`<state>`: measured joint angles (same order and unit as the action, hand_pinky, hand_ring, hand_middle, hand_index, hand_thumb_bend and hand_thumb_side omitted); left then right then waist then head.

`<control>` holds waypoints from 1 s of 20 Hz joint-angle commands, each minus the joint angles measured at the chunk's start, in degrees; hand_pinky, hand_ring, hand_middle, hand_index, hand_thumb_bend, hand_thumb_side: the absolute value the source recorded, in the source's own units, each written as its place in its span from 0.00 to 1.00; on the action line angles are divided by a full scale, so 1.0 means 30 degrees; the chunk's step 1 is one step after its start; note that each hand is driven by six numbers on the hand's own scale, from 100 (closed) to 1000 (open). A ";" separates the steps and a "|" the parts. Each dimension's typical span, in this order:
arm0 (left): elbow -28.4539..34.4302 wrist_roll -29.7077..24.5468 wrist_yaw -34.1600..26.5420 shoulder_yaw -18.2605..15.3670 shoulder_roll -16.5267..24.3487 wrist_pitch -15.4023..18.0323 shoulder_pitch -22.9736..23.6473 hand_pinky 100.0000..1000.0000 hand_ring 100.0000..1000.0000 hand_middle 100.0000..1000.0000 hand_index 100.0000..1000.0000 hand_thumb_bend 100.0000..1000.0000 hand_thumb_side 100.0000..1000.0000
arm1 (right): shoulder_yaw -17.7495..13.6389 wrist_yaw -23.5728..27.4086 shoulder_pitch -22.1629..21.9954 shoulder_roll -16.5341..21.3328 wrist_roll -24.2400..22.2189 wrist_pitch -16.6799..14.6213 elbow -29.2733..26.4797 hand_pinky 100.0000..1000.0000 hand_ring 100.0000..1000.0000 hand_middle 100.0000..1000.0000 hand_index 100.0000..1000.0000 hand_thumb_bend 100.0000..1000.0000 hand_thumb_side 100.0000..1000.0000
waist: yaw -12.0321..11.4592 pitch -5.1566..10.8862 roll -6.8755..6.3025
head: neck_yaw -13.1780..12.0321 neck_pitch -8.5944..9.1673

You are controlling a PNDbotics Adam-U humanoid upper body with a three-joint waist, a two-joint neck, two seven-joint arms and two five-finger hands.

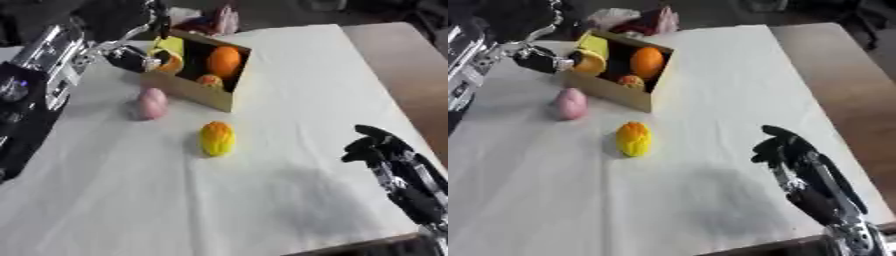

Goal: Pick up objects on the table and place them in the box.

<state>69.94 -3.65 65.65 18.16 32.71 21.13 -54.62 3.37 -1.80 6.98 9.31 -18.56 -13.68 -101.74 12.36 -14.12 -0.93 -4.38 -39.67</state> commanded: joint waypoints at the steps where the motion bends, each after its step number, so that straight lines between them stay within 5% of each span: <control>1: 0.0223 -0.1782 -0.0692 0.0054 0.0732 0.0769 -0.0103 0.62 0.47 0.44 0.64 0.19 0.18 | -0.0085 0.0007 0.0106 0.0111 0.0008 -0.0032 -0.0245 0.67 0.58 0.58 0.87 0.00 0.55 | -0.0037 0.0334 0.0002 | 0.0150 0.0324; 5: 0.1696 -0.6070 -0.3126 0.0380 0.2001 0.1682 0.0542 0.68 0.56 0.53 0.71 0.18 0.23 | -0.0172 -0.0080 0.0061 0.0228 0.0108 -0.0035 -0.0213 0.67 0.58 0.58 0.87 0.00 0.55 | -0.0197 0.0327 -0.0070 | 0.0292 0.0276; 10: 0.2358 -1.1503 -0.4763 0.0602 0.2784 0.1408 0.1074 0.72 0.67 0.65 0.79 0.29 0.29 | -0.0155 -0.0119 0.0044 0.0308 0.0120 -0.0061 -0.0185 0.67 0.58 0.58 0.87 0.00 0.54 | -0.0319 0.0329 -0.0041 | 0.0379 0.0284; 14: 0.1554 -1.1840 -0.4221 0.0530 0.2361 0.1177 0.1250 0.75 0.72 0.72 0.84 0.30 0.29 | -0.0154 -0.0096 0.0079 0.0274 0.0123 -0.0077 -0.0165 0.67 0.58 0.58 0.87 0.00 0.54 | -0.0305 0.0312 0.0075 | 0.0372 0.0301; 20: 0.0200 -0.9452 -0.2122 0.0485 0.1522 0.1154 0.1225 0.76 0.75 0.75 0.87 0.34 0.29 | -0.0119 -0.0050 0.0099 0.0240 0.0090 -0.0082 -0.0152 0.67 0.58 0.58 0.87 0.00 0.54 | -0.0245 0.0258 0.0144 | 0.0292 0.0243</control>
<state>70.76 -33.36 57.90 20.25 36.70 24.58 -49.99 3.21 -1.86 6.98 9.35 -18.33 -13.84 -101.65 11.62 -14.16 -0.58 -3.44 -39.64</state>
